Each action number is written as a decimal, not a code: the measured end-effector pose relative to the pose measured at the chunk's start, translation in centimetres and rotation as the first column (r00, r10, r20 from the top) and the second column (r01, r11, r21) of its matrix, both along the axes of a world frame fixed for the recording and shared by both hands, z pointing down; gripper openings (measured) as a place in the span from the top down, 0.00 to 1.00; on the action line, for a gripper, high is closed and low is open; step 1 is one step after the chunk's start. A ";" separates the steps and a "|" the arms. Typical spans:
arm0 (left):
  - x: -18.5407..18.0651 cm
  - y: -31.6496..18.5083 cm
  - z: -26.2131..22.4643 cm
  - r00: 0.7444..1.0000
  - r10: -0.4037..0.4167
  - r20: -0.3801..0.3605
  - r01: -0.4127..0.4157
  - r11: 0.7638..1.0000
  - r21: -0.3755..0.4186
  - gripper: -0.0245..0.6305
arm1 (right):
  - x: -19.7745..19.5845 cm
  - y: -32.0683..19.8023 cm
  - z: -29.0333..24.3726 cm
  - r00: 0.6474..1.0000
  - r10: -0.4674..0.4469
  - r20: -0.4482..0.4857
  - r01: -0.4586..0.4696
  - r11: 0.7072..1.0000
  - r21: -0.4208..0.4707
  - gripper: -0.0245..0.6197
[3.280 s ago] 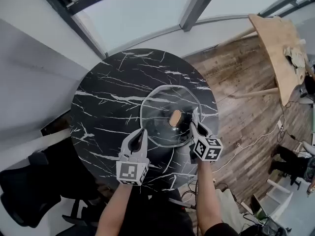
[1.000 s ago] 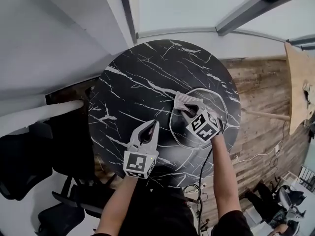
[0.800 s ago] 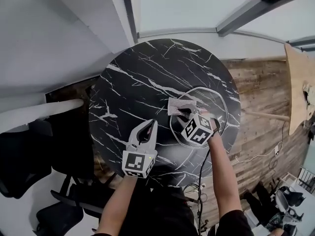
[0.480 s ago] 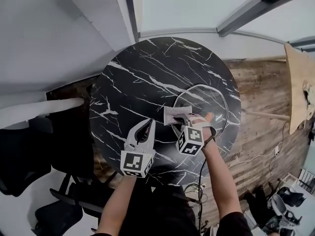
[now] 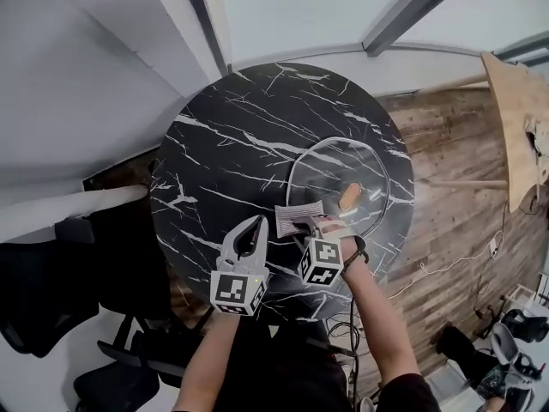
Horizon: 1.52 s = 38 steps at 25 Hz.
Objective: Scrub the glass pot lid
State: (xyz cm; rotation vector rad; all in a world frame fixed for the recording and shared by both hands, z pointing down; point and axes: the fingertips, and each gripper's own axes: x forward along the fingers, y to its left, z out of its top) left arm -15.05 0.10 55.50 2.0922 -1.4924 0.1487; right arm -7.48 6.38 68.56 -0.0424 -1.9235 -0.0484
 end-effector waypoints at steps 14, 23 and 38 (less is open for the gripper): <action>7.2 1.6 -0.4 0.979 0.201 0.026 -0.201 0.980 -0.001 0.96 | 6.3 1.9 -0.8 0.968 0.196 0.156 -0.197 0.980 -0.013 0.84; 11.3 3.3 -0.6 0.958 0.285 0.029 -0.285 0.959 -0.012 0.96 | 10.9 -3.5 -2.3 0.866 0.431 0.254 -0.451 0.892 0.021 0.84; 13.7 3.2 -6.4 0.962 0.265 0.059 -0.268 0.961 0.061 0.96 | 12.1 3.4 -5.7 0.761 0.546 0.351 -0.483 0.837 -0.255 0.84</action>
